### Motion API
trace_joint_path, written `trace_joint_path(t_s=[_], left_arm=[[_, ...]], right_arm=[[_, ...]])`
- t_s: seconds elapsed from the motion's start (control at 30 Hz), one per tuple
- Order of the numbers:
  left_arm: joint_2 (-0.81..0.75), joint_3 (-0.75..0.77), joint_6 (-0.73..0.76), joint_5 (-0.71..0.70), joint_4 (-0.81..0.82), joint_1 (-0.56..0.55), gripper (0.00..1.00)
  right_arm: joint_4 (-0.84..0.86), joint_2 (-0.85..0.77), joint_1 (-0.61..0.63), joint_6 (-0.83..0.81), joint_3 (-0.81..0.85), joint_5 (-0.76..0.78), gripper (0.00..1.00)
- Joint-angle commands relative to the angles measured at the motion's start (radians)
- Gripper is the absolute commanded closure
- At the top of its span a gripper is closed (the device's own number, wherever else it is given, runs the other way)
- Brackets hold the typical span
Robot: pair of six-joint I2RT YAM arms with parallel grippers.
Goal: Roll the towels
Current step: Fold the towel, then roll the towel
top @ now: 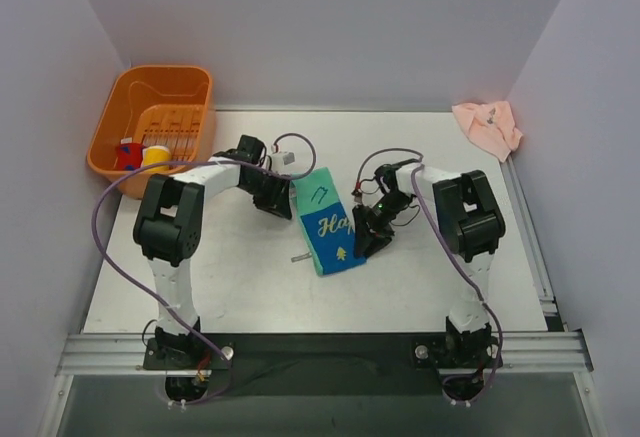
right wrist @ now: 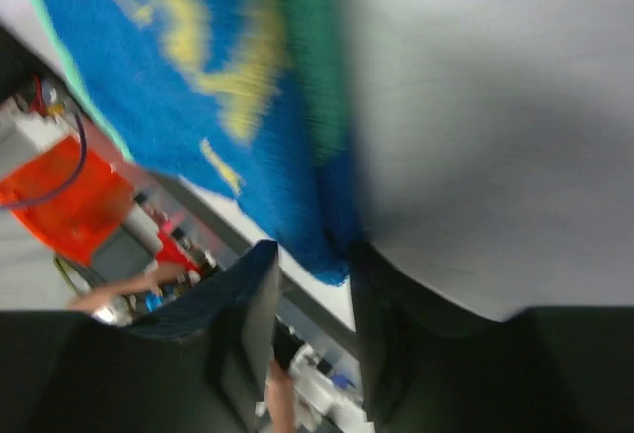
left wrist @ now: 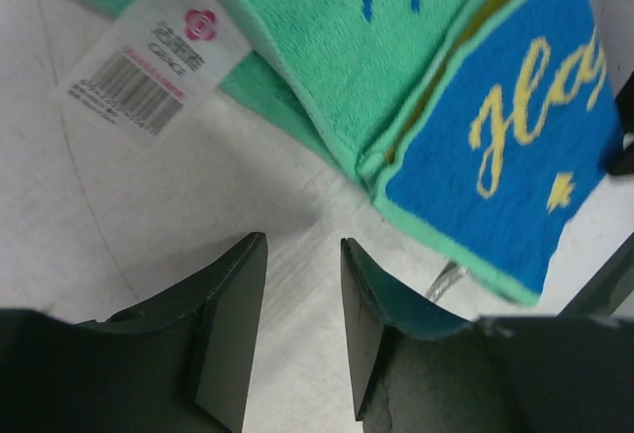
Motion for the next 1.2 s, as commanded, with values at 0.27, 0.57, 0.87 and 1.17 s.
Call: trace_joint_path(t_s=[0.27,0.57,0.87,1.17], left_arm=[[-0.166,0.034,0.175,0.088,0.024,0.022,0.44],[-0.646,-0.373,0.491,-0.18,0.128,-0.267,0.33],[-0.599,-0.485,0.552,-0.51,0.271,-0.66,0.32],[-0.486,-0.539,0.548,-0.582,0.378,-0.777,0.34]], right_arm=[[-0.186,-0.154,0.025,-0.033,0.011,-0.04,0.48],[-0.057,-0.204,0.03,0.085,0.115,-0.057,0.57],[-0.013,0.007,0.127,0.106,0.16,-0.126,0.72],[0.015,0.084,0.129,0.1,0.14,-0.071,0.75]])
